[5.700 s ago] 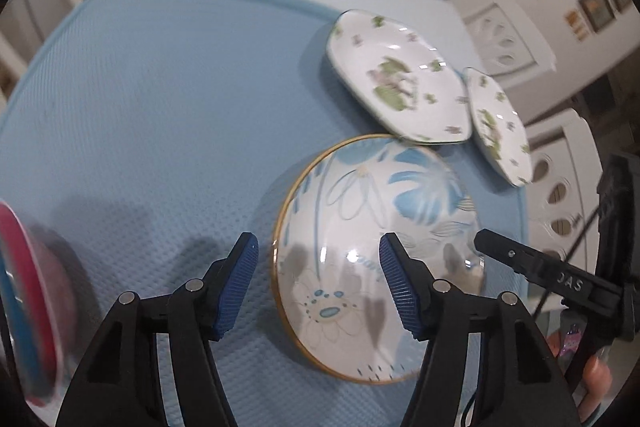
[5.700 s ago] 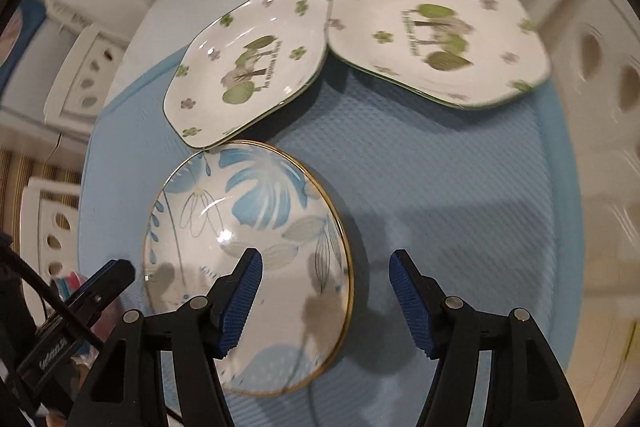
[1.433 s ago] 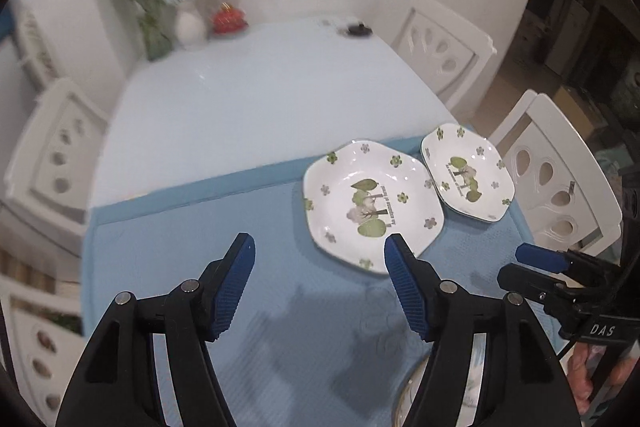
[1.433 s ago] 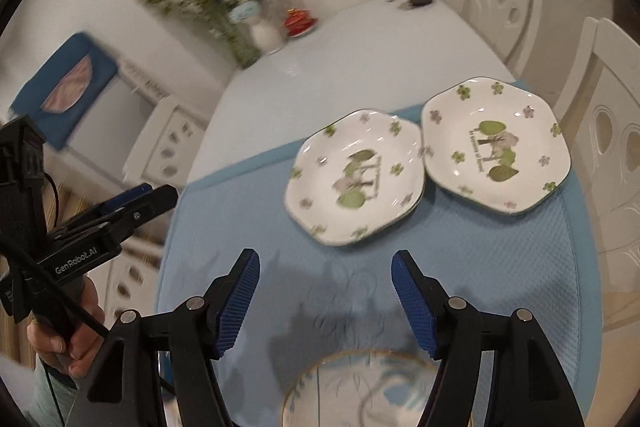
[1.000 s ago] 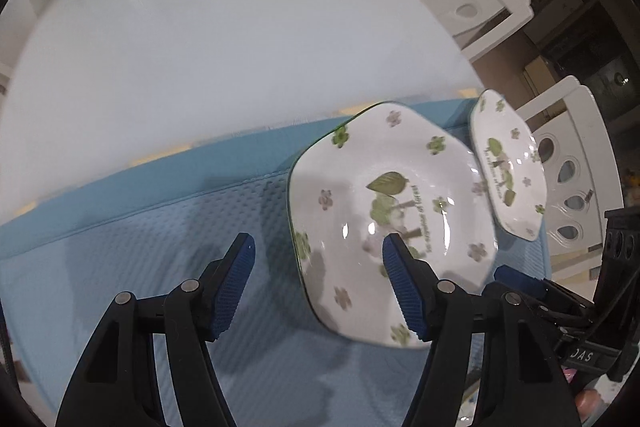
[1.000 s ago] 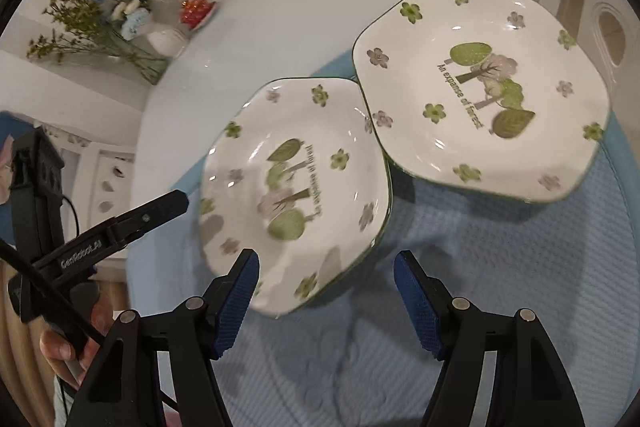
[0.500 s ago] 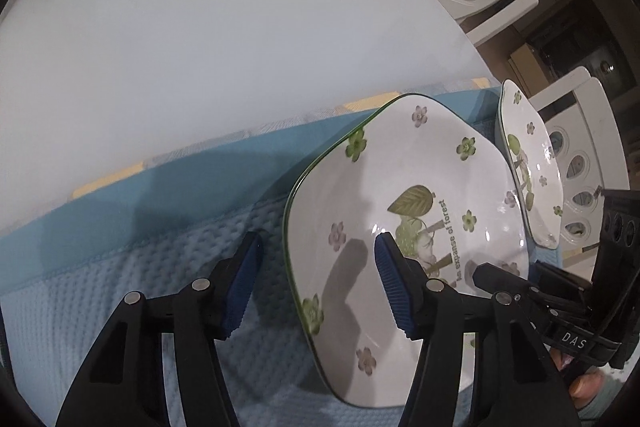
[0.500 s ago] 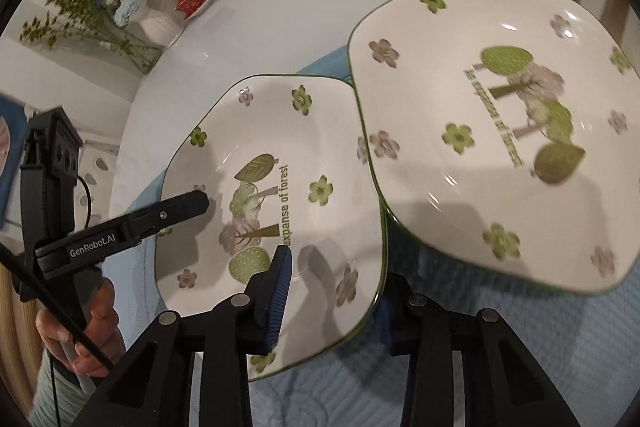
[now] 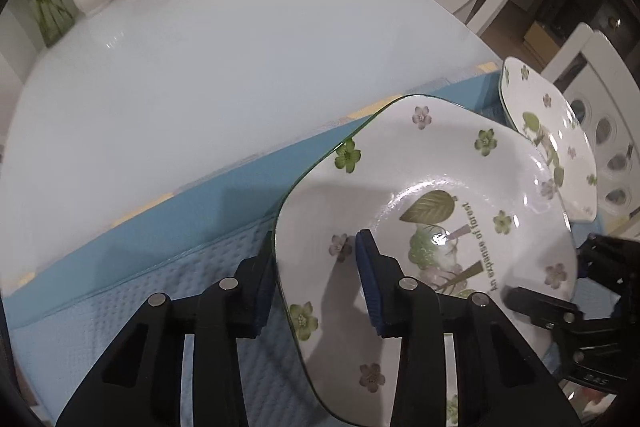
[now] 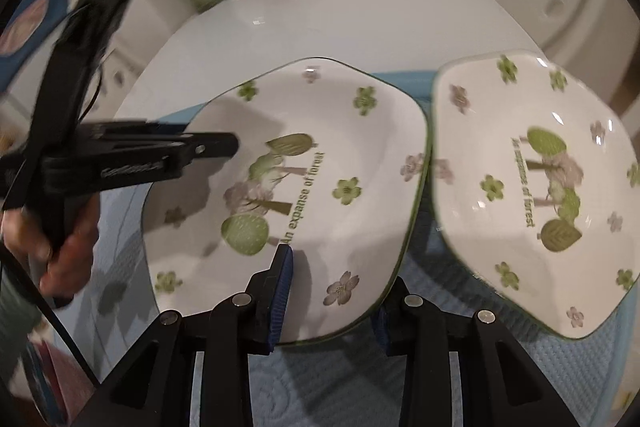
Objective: Organize plates and bowls
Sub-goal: 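Lift the green-tree plate and carry it over the blue-leaf plate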
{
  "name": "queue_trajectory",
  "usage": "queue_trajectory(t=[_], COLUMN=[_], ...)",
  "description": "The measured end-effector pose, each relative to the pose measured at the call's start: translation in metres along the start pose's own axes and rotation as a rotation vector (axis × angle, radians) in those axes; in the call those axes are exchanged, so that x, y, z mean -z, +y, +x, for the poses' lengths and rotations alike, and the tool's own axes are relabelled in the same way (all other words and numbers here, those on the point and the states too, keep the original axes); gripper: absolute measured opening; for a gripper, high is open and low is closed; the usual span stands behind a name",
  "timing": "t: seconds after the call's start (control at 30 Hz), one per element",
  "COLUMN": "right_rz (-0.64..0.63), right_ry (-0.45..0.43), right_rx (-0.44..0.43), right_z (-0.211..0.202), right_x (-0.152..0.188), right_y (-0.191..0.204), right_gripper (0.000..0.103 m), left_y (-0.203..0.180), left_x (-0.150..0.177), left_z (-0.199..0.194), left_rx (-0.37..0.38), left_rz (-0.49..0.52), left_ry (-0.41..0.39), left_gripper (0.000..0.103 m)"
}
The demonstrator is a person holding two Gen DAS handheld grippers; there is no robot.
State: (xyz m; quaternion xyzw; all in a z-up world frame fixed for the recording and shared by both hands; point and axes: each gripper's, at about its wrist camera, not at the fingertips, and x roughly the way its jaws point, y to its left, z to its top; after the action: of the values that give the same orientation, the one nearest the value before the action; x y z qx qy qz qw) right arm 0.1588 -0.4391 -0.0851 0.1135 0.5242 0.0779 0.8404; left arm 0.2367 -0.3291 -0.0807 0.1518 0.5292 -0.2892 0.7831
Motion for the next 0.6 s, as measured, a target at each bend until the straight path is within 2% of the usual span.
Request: queue_trajectory(t=[0.27, 0.43, 0.6], right_rz=[-0.073, -0.044, -0.068], right_ry=[-0.002, -0.029, -0.054], right_rx=[-0.032, -0.054, -0.023], right_z=[-0.02, -0.049, -0.08], right_x=[0.02, 0.027, 0.042], right_y=[0.023, 0.024, 0.026], right_gripper=[0.034, 0.034, 0.034], left_y=[-0.008, -0.021, -0.038], left_x=[0.022, 0.031, 0.043], left_z=[-0.033, -0.065, -0.089], left_rx=[-0.054, -0.047, -0.039], left_rz=[0.035, 0.018, -0.008], left_ry=[-0.03, -0.074, -0.111], left_gripper=[0.034, 0.034, 0.034])
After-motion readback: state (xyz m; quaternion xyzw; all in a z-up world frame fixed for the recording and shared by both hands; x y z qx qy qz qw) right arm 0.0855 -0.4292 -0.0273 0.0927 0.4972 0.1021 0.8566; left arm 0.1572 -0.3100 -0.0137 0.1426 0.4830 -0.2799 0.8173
